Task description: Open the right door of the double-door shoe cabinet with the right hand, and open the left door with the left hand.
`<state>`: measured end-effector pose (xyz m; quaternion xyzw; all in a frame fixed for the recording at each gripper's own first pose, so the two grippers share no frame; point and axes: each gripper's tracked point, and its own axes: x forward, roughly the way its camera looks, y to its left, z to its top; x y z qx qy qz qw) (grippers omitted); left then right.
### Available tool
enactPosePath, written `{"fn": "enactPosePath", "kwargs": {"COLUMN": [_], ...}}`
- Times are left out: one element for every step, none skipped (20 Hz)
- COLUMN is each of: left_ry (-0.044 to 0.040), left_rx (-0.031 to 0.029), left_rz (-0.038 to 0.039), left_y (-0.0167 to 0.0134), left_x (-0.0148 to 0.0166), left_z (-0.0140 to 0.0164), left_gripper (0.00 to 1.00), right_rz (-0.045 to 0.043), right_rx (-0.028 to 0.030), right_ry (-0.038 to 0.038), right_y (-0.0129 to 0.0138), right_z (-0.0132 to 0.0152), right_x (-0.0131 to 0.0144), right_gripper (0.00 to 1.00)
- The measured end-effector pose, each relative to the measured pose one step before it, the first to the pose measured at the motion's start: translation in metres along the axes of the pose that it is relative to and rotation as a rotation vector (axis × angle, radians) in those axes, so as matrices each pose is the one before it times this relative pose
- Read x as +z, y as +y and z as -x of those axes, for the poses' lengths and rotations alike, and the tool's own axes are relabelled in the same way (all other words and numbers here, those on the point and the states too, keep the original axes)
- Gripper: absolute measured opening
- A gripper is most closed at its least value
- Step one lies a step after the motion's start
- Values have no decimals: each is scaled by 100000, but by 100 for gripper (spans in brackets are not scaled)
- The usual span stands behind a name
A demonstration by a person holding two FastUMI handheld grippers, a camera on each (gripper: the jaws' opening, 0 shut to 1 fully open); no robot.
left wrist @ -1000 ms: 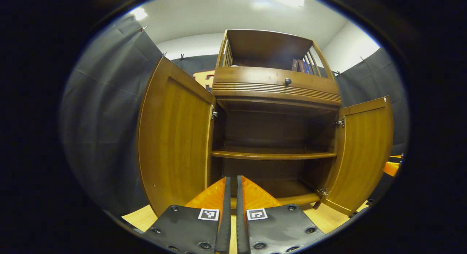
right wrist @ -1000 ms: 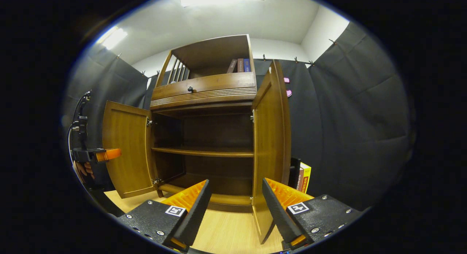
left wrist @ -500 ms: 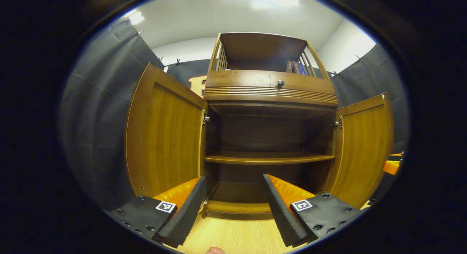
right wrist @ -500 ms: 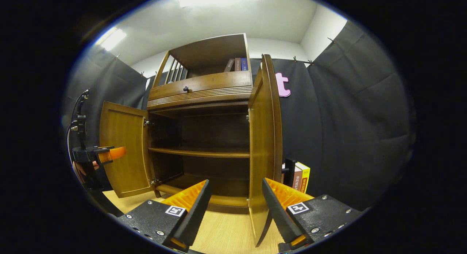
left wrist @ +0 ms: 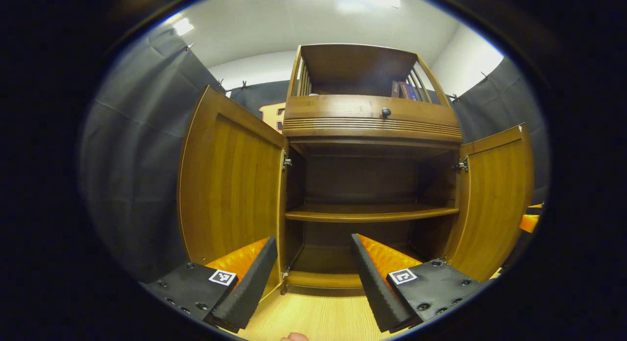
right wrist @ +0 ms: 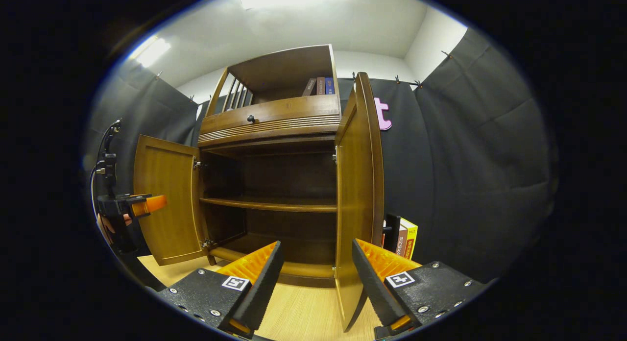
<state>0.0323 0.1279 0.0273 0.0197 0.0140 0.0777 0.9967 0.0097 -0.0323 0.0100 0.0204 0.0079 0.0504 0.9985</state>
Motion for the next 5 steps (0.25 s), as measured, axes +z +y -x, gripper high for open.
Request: {"fn": "enactPosePath", "kwargs": {"left_ry": [-200, -176, -172, -3, 63], "left_rx": [-129, -24, 15, -69, 97], "left_rz": [13, -102, -51, -24, 256], "left_y": [7, 105, 60, 17, 20], "left_x": [112, 34, 100, -29, 73], "left_z": [28, -64, -116, -31, 11], "left_gripper": [95, 95, 95, 95, 95], "right_rz": [151, 549, 567, 115, -572], "right_rx": [241, -61, -87, -150, -208], "right_ry": [-291, -286, 17, -42, -114], "right_y": [195, 75, 9, -11, 78], "right_z": [134, 54, 49, 46, 22], "right_x": [195, 62, -28, -63, 89], "right_gripper": [86, 86, 86, 86, 86]}}
